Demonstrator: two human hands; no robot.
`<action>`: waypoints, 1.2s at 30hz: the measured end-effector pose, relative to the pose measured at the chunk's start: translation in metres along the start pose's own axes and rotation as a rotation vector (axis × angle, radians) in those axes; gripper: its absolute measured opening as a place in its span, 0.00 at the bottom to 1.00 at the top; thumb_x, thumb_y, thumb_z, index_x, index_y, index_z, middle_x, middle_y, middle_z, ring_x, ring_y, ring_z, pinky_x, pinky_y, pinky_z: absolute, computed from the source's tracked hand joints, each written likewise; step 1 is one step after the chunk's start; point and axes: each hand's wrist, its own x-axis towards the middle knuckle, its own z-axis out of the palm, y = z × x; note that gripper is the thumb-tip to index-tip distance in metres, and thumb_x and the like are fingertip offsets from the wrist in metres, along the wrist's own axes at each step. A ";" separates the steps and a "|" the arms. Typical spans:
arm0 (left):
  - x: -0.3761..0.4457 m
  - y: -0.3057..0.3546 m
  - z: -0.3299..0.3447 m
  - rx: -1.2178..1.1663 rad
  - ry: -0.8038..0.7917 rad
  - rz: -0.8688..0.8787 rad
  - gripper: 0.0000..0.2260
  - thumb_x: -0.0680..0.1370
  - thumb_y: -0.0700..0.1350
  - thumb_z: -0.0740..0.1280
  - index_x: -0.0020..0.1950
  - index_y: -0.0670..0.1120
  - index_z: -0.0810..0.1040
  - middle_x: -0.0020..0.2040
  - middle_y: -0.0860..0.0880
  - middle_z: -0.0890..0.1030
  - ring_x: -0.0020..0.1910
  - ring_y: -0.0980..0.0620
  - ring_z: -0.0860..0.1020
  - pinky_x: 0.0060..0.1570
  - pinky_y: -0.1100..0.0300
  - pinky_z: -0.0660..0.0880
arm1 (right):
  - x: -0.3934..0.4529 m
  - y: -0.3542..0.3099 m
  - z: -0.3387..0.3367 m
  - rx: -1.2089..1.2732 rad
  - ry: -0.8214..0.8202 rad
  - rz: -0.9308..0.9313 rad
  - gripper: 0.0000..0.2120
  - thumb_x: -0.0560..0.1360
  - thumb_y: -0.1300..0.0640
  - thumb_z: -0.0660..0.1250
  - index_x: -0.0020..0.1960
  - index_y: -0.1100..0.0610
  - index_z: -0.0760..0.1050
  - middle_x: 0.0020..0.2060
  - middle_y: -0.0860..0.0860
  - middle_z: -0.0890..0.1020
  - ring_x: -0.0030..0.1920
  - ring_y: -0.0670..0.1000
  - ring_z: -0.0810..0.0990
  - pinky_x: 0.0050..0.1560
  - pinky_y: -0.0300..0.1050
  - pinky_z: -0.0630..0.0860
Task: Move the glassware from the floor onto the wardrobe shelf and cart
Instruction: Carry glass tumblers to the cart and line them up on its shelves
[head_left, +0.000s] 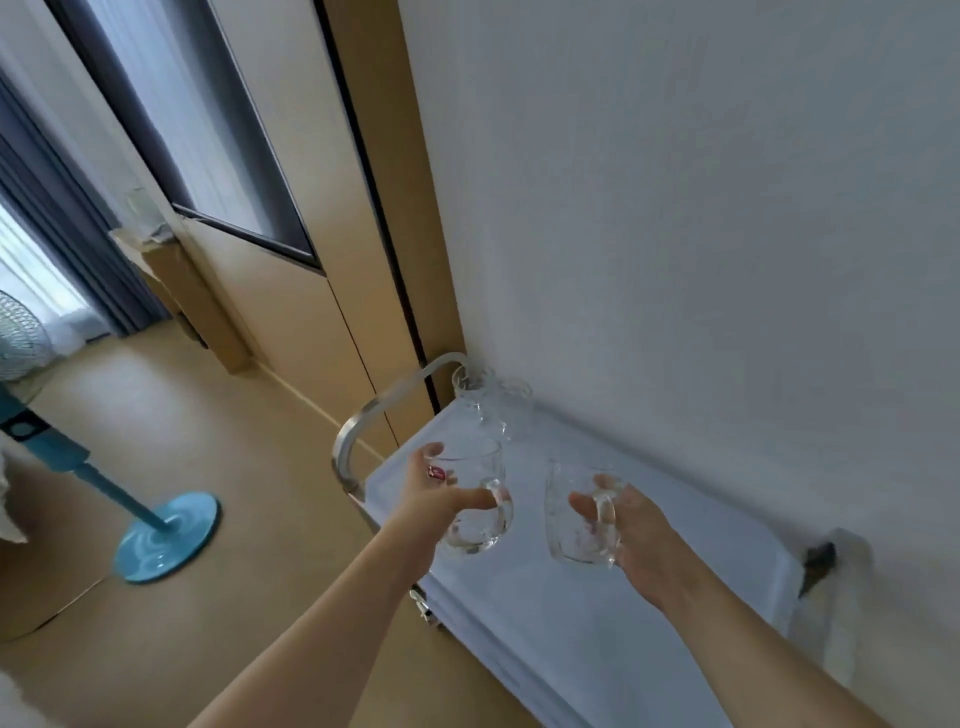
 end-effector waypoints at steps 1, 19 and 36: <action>0.015 -0.002 0.007 0.029 -0.001 -0.002 0.44 0.61 0.36 0.84 0.70 0.54 0.66 0.61 0.45 0.73 0.60 0.46 0.74 0.55 0.51 0.73 | 0.009 0.000 -0.003 -0.053 0.028 -0.016 0.14 0.79 0.62 0.67 0.64 0.56 0.75 0.50 0.53 0.86 0.48 0.51 0.86 0.62 0.55 0.73; 0.233 -0.033 0.107 0.904 -0.522 0.225 0.55 0.58 0.41 0.84 0.78 0.57 0.59 0.71 0.52 0.64 0.68 0.50 0.70 0.64 0.58 0.71 | 0.124 0.023 -0.040 -0.328 0.636 -0.019 0.39 0.49 0.58 0.88 0.54 0.36 0.75 0.50 0.41 0.82 0.52 0.44 0.82 0.55 0.49 0.81; 0.313 -0.019 0.136 1.316 -0.818 0.692 0.45 0.65 0.41 0.75 0.79 0.47 0.57 0.73 0.48 0.64 0.73 0.46 0.63 0.76 0.55 0.57 | 0.171 0.039 -0.039 -0.416 0.739 -0.088 0.45 0.53 0.64 0.87 0.61 0.37 0.72 0.55 0.39 0.81 0.56 0.40 0.80 0.51 0.34 0.76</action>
